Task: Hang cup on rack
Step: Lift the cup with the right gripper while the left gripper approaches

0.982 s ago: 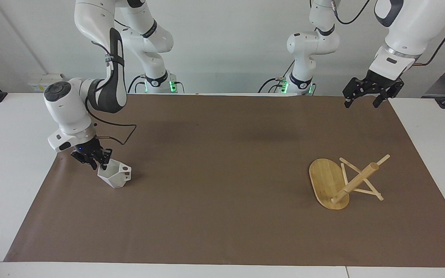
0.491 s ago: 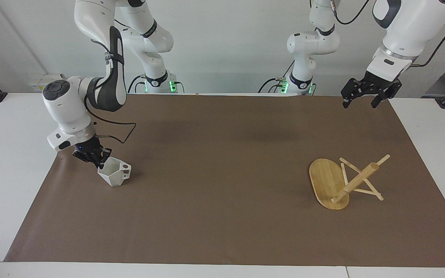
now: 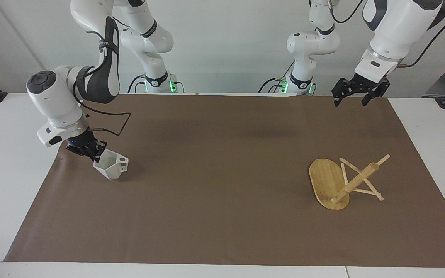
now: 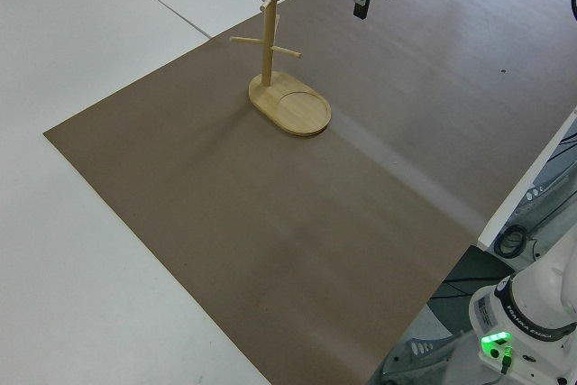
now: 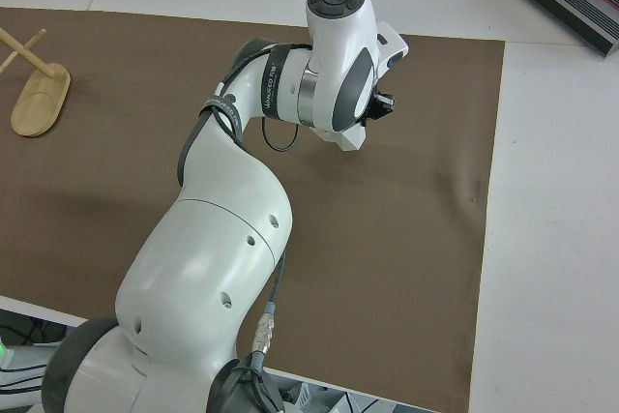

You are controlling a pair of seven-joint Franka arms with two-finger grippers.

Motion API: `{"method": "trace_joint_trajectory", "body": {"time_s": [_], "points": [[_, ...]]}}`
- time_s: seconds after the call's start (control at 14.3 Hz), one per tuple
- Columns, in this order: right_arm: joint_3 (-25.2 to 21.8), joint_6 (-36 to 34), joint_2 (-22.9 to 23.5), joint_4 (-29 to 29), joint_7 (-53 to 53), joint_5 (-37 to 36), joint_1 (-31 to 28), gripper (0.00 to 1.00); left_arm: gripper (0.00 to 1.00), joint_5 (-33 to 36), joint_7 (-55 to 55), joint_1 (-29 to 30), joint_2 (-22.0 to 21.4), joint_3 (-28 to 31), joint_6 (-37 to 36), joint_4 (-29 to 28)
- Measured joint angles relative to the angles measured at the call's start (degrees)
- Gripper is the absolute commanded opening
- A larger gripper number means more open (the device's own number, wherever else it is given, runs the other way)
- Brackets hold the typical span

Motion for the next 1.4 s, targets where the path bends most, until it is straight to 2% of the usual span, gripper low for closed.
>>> {"method": "trace_joint_trajectory", "body": {"time_s": [0.28,0.56,0.77,1.19,1.4], "points": [[-0.11,-10.03,-1.69,5.98,1.07,0.00,-0.02,0.00,1.00,-3.93,-11.42,-0.14,-0.93,-0.08,-0.21,-1.84],[0.46,-17.10,-5.41,7.85,1.82,0.41,0.08,0.00,1.00,-11.10,-27.15,-0.39,-3.38,-0.20,-0.52,-6.51],[2.53,-21.03,-7.99,8.10,2.09,5.90,0.31,0.00,1.00,-14.15,-36.50,-3.02,-5.65,-0.46,1.28,-10.20],[9.04,-23.15,-11.76,8.13,3.02,16.64,0.80,0.00,1.00,-35.02,-64.46,-3.76,-6.77,-0.47,11.81,-16.38],[13.05,-23.22,-12.74,8.13,10.08,22.48,0.86,0.00,1.00,-43.55,-74.47,-3.69,-5.40,-0.31,19.92,-17.10]]}}
